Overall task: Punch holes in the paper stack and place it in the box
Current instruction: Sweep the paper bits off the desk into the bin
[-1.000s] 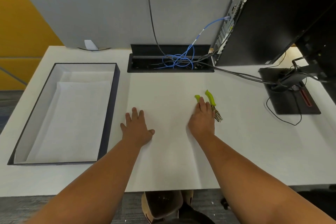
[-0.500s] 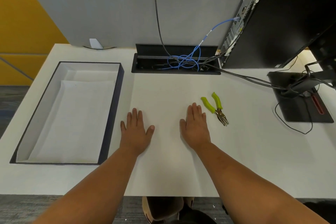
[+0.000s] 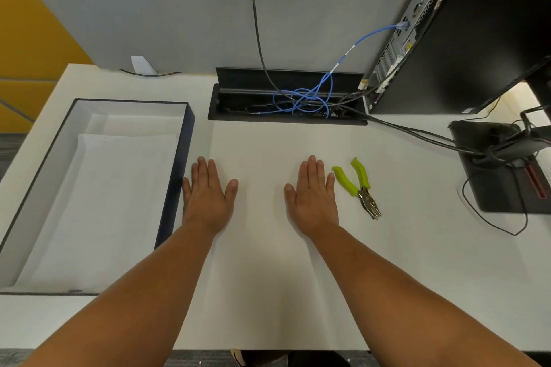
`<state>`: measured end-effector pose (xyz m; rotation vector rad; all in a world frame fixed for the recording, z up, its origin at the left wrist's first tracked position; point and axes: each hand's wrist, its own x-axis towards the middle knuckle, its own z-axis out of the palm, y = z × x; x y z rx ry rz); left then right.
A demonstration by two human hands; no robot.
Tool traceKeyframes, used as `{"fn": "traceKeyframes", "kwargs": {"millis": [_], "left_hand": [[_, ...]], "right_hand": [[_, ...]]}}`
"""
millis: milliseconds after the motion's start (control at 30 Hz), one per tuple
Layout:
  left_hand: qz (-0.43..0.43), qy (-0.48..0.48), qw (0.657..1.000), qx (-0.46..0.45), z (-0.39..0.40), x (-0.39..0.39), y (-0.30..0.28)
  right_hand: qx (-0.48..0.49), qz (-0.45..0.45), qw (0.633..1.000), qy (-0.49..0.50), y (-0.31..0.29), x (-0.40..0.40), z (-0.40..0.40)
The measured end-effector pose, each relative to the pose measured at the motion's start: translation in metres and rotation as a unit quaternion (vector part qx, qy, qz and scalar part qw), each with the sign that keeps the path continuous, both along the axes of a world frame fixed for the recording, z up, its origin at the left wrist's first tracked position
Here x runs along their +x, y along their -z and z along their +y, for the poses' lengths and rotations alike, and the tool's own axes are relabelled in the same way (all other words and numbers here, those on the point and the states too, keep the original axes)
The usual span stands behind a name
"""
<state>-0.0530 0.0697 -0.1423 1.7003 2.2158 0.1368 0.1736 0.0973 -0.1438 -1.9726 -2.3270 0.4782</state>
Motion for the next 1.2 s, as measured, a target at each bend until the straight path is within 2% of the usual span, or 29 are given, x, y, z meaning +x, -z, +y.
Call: {"fn": "traceKeyframes", "kwargs": {"millis": [267,433,533,667,733,1033,1100,1200], "left_hand": [[-0.041,0.027,0.999,0.018,0.052,-0.009,-0.003],[-0.12,0.051,0.991,0.022,0.073,-0.019,-0.008],[-0.181,0.027,0.983,0.026,0.071,-0.015,-0.022],[-0.272,-0.061,0.96,-0.007,0.068,-0.01,-0.035],[-0.292,-0.078,0.953,-0.015,0.071,-0.011,-0.035],[-0.256,-0.066,0.964,-0.003,0.067,-0.01,-0.032],[-0.203,-0.019,0.979,0.016,0.06,-0.011,-0.027],[-0.136,0.051,0.988,0.054,0.045,-0.017,-0.014]], "right_hand": [[0.01,0.048,0.999,0.005,0.001,0.002,0.015],[0.011,0.042,0.999,-0.027,0.0,-0.003,0.032],[0.008,0.024,0.998,-0.061,0.0,-0.012,0.047],[0.0,0.017,0.993,-0.12,-0.001,-0.031,0.069],[-0.002,0.017,0.987,-0.16,-0.002,-0.039,0.076],[-0.006,0.012,0.91,-0.414,-0.005,-0.023,0.042],[-0.013,0.04,0.906,-0.422,-0.006,-0.017,0.035],[0.0,0.051,0.937,-0.344,-0.008,-0.006,0.035]]}}
